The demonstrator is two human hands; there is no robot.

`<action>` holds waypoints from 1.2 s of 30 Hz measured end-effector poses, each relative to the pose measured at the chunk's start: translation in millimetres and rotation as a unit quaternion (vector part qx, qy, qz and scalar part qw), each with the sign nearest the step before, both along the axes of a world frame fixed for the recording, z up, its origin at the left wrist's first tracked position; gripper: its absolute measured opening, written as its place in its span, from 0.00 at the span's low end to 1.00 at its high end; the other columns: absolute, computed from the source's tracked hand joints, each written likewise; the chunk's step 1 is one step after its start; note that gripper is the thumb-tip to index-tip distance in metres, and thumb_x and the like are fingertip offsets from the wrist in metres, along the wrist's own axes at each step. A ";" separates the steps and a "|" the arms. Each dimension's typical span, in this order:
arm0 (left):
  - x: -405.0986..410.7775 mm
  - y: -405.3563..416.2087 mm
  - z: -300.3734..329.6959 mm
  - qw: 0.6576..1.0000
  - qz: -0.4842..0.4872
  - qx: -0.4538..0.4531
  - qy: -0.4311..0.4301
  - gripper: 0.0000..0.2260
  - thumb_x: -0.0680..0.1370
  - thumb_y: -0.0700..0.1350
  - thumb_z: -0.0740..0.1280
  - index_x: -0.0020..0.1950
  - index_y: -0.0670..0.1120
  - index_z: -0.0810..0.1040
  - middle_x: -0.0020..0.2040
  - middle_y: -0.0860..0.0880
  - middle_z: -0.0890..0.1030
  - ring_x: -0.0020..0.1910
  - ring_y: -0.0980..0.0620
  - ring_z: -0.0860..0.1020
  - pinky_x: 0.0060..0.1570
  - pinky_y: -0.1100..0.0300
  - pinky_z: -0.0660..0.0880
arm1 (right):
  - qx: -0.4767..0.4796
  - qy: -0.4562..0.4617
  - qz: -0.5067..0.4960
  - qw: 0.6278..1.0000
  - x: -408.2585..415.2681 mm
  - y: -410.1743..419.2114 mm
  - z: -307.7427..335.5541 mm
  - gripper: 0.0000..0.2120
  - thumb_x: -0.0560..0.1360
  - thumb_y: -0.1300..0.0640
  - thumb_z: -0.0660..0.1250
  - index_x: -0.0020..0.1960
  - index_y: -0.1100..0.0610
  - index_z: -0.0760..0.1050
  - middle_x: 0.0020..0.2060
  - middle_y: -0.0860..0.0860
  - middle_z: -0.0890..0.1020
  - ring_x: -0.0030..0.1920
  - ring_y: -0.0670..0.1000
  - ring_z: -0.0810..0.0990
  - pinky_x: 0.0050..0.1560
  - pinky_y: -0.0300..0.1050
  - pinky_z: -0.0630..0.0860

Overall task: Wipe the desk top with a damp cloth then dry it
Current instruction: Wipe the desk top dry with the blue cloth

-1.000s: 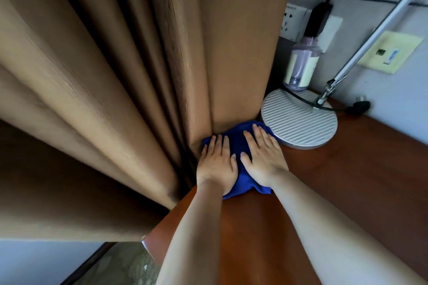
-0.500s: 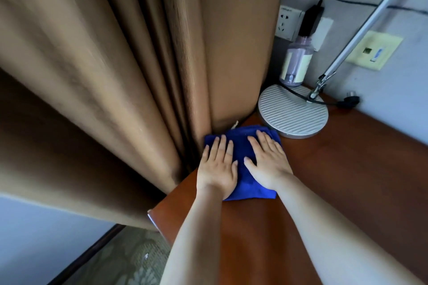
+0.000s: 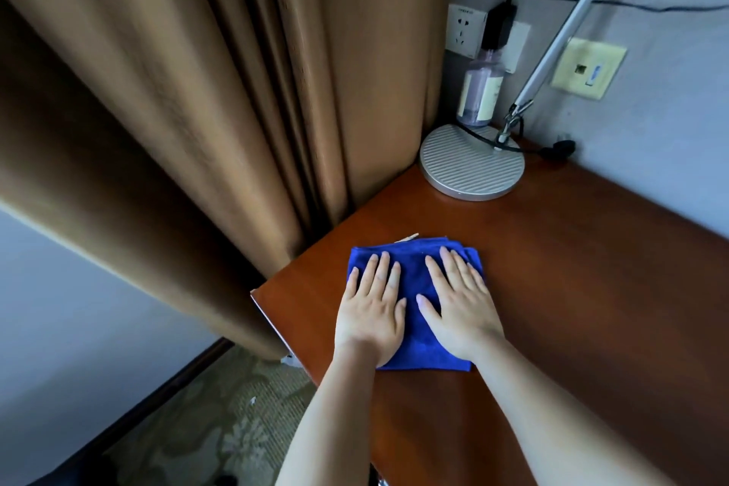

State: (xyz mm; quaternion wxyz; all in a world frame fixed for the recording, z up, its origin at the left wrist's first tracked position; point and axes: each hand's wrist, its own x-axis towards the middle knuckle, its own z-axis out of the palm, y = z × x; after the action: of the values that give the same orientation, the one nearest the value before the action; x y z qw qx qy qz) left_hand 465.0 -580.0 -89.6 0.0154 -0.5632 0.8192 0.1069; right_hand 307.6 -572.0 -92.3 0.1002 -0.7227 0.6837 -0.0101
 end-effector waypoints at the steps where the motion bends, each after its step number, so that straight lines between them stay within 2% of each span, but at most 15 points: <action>1: 0.4 -3.3 0.2 1.000 -0.004 -0.002 0.001 0.37 0.70 0.58 0.25 0.79 0.48 0.39 0.78 0.50 0.37 0.77 0.51 0.36 0.71 0.54 0.30 | -0.006 0.000 -0.002 1.000 0.3 -2.2 -0.3 0.42 0.69 0.36 0.30 0.79 0.52 0.47 0.78 0.53 0.46 0.78 0.50 0.43 0.72 0.44 0.34; 8: -12.3 -69.3 -2.2 0.999 -0.030 -0.014 0.004 0.37 0.70 0.58 0.25 0.79 0.48 0.40 0.79 0.50 0.39 0.77 0.52 0.36 0.73 0.53 0.33 | -0.034 0.002 -0.035 0.999 -10.0 -56.6 -2.9 0.41 0.70 0.36 0.33 0.78 0.53 0.50 0.78 0.53 0.50 0.78 0.51 0.46 0.73 0.44 0.37; 14: -21.6 -121.8 -4.9 0.997 -0.077 -0.018 -0.017 0.37 0.70 0.57 0.25 0.79 0.48 0.40 0.79 0.49 0.39 0.77 0.52 0.37 0.75 0.52 0.35 | -0.035 0.003 -0.076 0.997 -16.3 -93.7 -1.9 0.41 0.70 0.36 0.32 0.79 0.52 0.49 0.78 0.52 0.47 0.78 0.50 0.45 0.72 0.43 0.35; 18: -21.9 -127.3 -5.1 0.995 -0.091 -0.013 -0.025 0.38 0.70 0.57 0.24 0.79 0.47 0.39 0.79 0.49 0.39 0.77 0.51 0.36 0.75 0.52 0.35 | -0.027 0.006 -0.080 0.996 -16.3 -94.7 -1.9 0.41 0.69 0.36 0.30 0.79 0.51 0.47 0.78 0.52 0.46 0.78 0.50 0.43 0.72 0.43 0.34; 25: -15.0 -87.1 -2.7 0.996 -0.082 -0.011 -0.033 0.38 0.69 0.58 0.24 0.79 0.48 0.40 0.79 0.49 0.39 0.77 0.51 0.37 0.73 0.53 0.33 | -0.019 0.011 -0.086 0.996 -10.6 -55.0 -2.1 0.42 0.68 0.36 0.29 0.79 0.51 0.46 0.78 0.52 0.45 0.77 0.49 0.42 0.71 0.43 0.34; 29: -15.6 -39.2 -2.2 0.996 -0.085 -0.005 -0.033 0.38 0.70 0.58 0.25 0.79 0.48 0.40 0.79 0.50 0.39 0.77 0.51 0.37 0.72 0.53 0.32 | -0.014 0.005 -0.093 0.996 -10.6 -7.1 -3.2 0.37 0.74 0.36 0.34 0.79 0.51 0.45 0.78 0.51 0.44 0.77 0.49 0.41 0.72 0.43 0.34; 32: -16.7 4.4 -3.1 0.995 -0.091 -0.006 -0.031 0.38 0.70 0.58 0.25 0.79 0.48 0.39 0.79 0.50 0.38 0.77 0.51 0.36 0.72 0.53 0.32 | -0.011 -0.008 -0.096 0.995 -10.8 37.9 -4.4 0.42 0.68 0.35 0.29 0.79 0.51 0.45 0.78 0.51 0.44 0.77 0.49 0.41 0.72 0.44 0.34; 36: -21.0 48.5 -5.2 0.993 -0.113 -0.002 -0.028 0.37 0.71 0.58 0.25 0.79 0.47 0.39 0.79 0.49 0.39 0.77 0.51 0.36 0.72 0.53 0.31 | -0.011 -0.016 -0.109 0.994 -14.1 90.5 -2.7 0.42 0.69 0.36 0.29 0.79 0.51 0.46 0.78 0.51 0.45 0.77 0.49 0.42 0.71 0.43 0.33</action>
State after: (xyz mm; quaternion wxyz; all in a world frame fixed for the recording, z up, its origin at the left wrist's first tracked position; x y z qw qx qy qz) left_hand 444.0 -531.5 -94.8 0.0490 -0.4699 0.8770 0.0874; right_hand 293.6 -481.6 -95.1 0.1012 -0.6450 0.7564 -0.0399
